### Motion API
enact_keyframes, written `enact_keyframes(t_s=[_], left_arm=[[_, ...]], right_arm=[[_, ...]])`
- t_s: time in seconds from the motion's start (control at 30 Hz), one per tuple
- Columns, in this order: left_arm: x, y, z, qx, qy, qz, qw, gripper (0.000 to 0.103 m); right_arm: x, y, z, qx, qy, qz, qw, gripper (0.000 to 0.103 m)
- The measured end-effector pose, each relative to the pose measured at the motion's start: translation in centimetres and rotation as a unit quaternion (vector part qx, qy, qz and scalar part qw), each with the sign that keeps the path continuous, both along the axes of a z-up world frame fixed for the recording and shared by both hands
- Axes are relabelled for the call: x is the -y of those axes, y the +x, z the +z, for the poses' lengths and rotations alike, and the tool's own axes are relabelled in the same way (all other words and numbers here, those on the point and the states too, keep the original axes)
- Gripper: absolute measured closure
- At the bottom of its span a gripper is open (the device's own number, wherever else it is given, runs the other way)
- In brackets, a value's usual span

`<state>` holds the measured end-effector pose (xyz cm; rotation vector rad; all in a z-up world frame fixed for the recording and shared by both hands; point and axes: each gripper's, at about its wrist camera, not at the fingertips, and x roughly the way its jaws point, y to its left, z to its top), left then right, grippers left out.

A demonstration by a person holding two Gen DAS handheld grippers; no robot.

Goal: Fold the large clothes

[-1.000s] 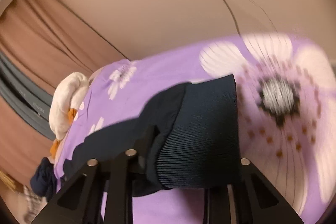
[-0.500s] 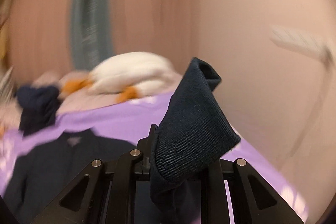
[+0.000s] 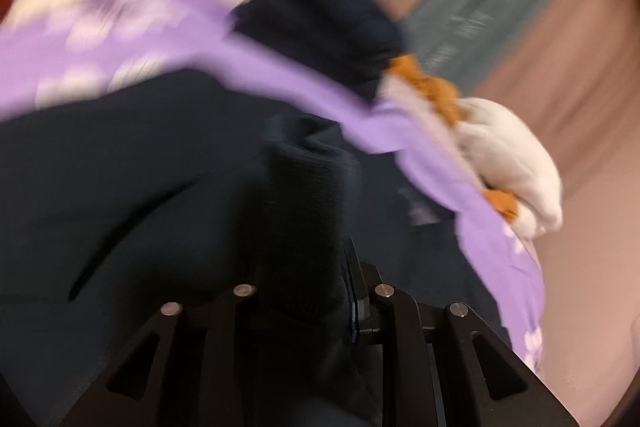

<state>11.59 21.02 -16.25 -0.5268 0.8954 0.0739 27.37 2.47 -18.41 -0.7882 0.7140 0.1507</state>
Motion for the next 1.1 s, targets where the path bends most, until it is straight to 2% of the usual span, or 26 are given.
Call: enact_keyframes(t_s=[0.03, 0.1, 0.13, 0.17, 0.27, 0.37, 0.4, 0.43, 0.53, 0.6, 0.73, 0.8, 0.83, 0.87, 0.9, 0.97, 1.0, 1.07, 1.1], left_arm=[[-0.1, 0.2, -0.1, -0.001, 0.0, -0.001, 1.0, 0.0], [0.1, 0.7, -0.3, -0.001, -0.004, -0.005, 1.0, 0.0], [0.1, 1.0, -0.3, -0.001, -0.007, -0.007, 1.0, 0.0], [0.2, 1.4, -0.4, -0.001, -0.011, -0.01, 0.9999, 0.0], [0.7, 3.2, -0.3, 0.002, -0.028, -0.028, 0.9992, 0.0], [1.6, 5.4, 0.3, 0.011, -0.049, -0.053, 0.9973, 0.0], [1.8, 6.5, 0.6, 0.017, -0.062, -0.06, 0.9961, 0.002], [2.1, 7.3, 0.9, 0.02, -0.071, -0.064, 0.9953, 0.002], [3.2, 10.7, 2.0, 0.036, -0.118, -0.08, 0.9891, 0.009], [4.8, 13.3, 2.5, 0.041, -0.139, -0.098, 0.9847, 0.014], [8.6, 17.5, 2.5, 0.042, -0.135, -0.135, 0.9806, 0.022], [10.5, 19.7, 1.6, 0.041, -0.116, -0.146, 0.9815, 0.034], [11.1, 20.4, 1.0, 0.04, -0.096, -0.148, 0.9835, 0.036], [11.6, 21.0, 0.2, 0.034, -0.075, -0.144, 0.9861, 0.047], [12.1, 21.8, -1.3, 0.01, -0.062, -0.138, 0.9885, 0.055], [12.1, 22.5, -3.9, -0.029, -0.077, -0.136, 0.9873, 0.059], [12.0, 22.5, -4.9, -0.033, -0.077, -0.134, 0.9875, 0.062], [11.9, 22.2, -4.9, -0.018, -0.063, -0.138, 0.9883, 0.065], [11.8, 22.2, -4.7, -0.018, -0.059, -0.143, 0.9878, 0.065]], right_arm=[[-0.4, 0.0, -0.7, -0.015, -0.003, 0.011, 1.0, 0.063], [-0.4, 0.2, -0.1, -0.009, 0.009, 0.027, 1.0, 0.052], [0.2, 0.1, 0.6, -0.013, 0.026, 0.03, 0.999, 0.036], [1.2, -0.3, 1.5, -0.023, 0.052, 0.033, 0.998, 0.031], [5.2, -0.9, 5.3, -0.065, 0.149, 0.046, 0.986, 0.029], [10.3, -2.1, 8.3, -0.099, 0.259, 0.065, 0.959, 0.028], [13.3, -2.3, 9.6, -0.1, 0.3, 0.06, 0.947, 0.028], [14.7, -3.0, 9.6, -0.096, 0.321, 0.046, 0.941, 0.028], [22.8, -1.9, 10.5, -0.082, 0.389, -0.052, 0.916, 0.028], [28.8, -1.3, 10.2, -0.073, 0.438, -0.128, 0.887, 0.028], [37.0, -0.7, 9.9, -0.027, 0.476, -0.236, 0.847, 0.028], [39.9, -0.1, 9.6, -0.01, 0.482, -0.277, 0.831, 0.028], [40.1, -0.1, 9.3, -0.012, 0.483, -0.289, 0.827, 0.028], [40.1, 0.8, 8.8, -0.021, 0.486, -0.295, 0.822, 0.028], [40.1, 1.7, 8.3, -0.031, 0.492, -0.296, 0.819, 0.029], [39.7, 4.1, 7.3, -0.055, 0.494, -0.294, 0.816, 0.029], [39.7, 4.7, 7.0, -0.061, 0.485, -0.295, 0.821, 0.029], [38.5, 6.8, 6.4, -0.072, 0.449, -0.295, 0.841, 0.029], [37.7, 7.8, 5.8, -0.081, 0.433, -0.293, 0.849, 0.04]])
